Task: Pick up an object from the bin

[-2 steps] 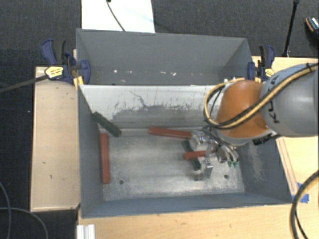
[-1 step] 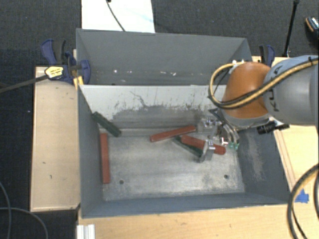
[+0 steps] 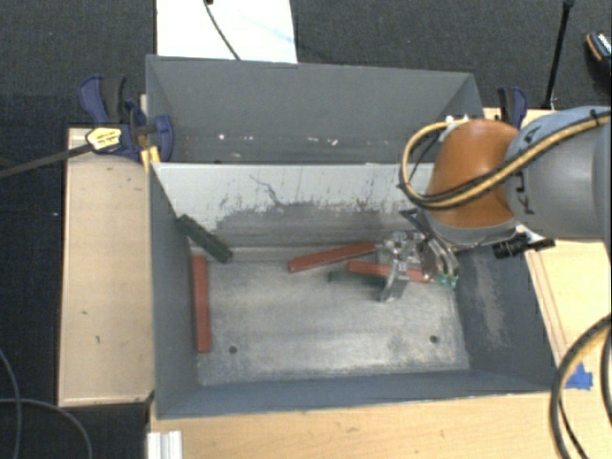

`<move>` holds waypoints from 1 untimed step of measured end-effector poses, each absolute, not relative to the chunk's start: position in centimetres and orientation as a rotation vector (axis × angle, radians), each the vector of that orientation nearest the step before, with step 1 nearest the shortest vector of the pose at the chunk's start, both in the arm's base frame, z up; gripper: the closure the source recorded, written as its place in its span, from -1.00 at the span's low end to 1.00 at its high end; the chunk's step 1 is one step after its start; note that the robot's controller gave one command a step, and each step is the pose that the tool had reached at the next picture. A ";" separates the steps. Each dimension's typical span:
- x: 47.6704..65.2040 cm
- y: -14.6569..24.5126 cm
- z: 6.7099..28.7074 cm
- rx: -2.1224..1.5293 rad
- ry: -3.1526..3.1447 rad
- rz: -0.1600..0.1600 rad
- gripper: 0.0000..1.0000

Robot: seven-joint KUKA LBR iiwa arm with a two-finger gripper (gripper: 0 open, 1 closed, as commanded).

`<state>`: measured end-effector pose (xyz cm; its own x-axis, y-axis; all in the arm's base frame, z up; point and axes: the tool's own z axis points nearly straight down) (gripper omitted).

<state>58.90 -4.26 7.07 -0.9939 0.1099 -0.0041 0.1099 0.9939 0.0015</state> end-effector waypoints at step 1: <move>57.4 -3.7 22.8 0.218 3.123 0.002 1.00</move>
Offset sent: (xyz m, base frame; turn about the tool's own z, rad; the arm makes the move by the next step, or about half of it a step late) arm -0.0176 0.0059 0.1524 0.0318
